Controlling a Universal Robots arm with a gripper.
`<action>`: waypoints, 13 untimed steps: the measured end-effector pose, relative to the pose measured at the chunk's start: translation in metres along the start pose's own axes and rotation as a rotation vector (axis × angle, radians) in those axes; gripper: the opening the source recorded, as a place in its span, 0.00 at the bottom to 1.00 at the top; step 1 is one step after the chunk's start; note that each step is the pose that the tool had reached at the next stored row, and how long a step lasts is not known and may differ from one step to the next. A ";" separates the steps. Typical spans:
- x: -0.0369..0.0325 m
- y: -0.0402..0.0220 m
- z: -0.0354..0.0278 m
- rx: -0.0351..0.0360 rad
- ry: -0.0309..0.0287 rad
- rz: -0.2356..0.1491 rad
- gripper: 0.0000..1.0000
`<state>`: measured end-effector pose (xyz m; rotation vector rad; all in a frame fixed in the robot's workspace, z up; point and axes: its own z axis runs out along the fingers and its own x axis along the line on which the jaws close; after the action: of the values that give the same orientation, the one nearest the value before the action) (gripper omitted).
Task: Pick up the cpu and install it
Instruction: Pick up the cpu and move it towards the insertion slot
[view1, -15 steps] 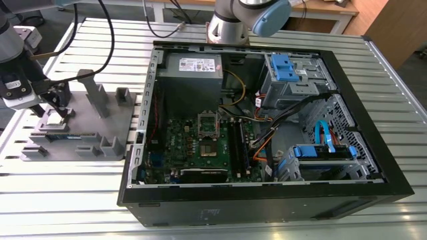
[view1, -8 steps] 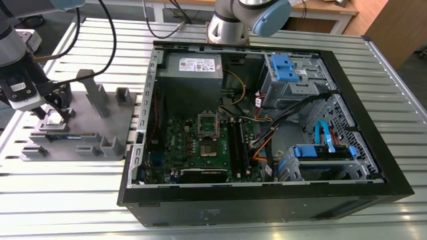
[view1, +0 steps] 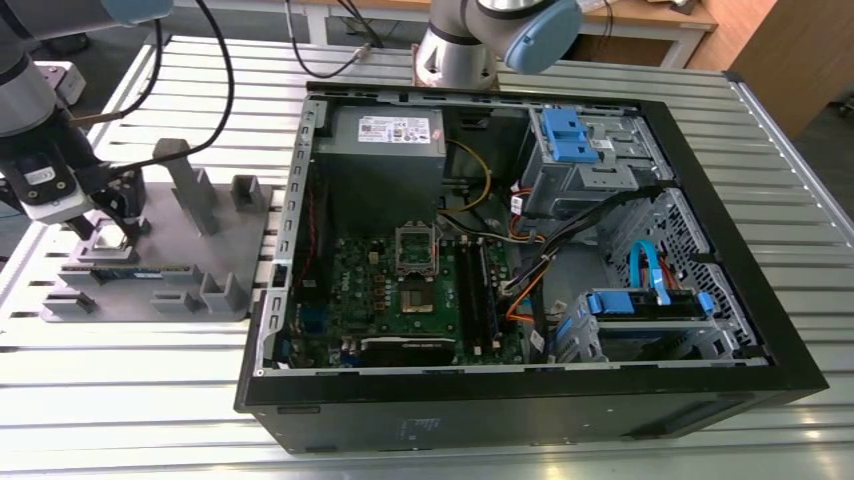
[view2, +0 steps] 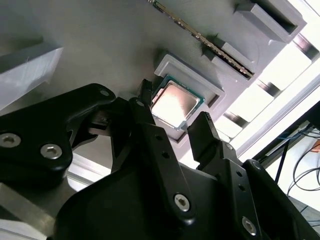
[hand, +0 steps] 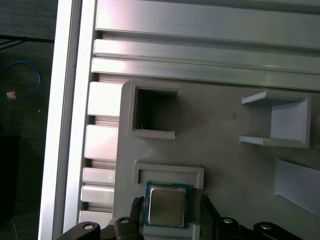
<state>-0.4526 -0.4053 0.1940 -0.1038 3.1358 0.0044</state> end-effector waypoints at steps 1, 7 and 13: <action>0.0000 0.0002 0.0006 0.0000 0.0000 0.000 0.56; 0.0012 0.0018 0.0032 -0.0001 -0.0001 0.000 0.56; 0.0037 0.0040 0.0050 -0.0001 0.0000 0.000 0.56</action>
<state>-0.4566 -0.4015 0.1889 -0.1039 3.1357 0.0045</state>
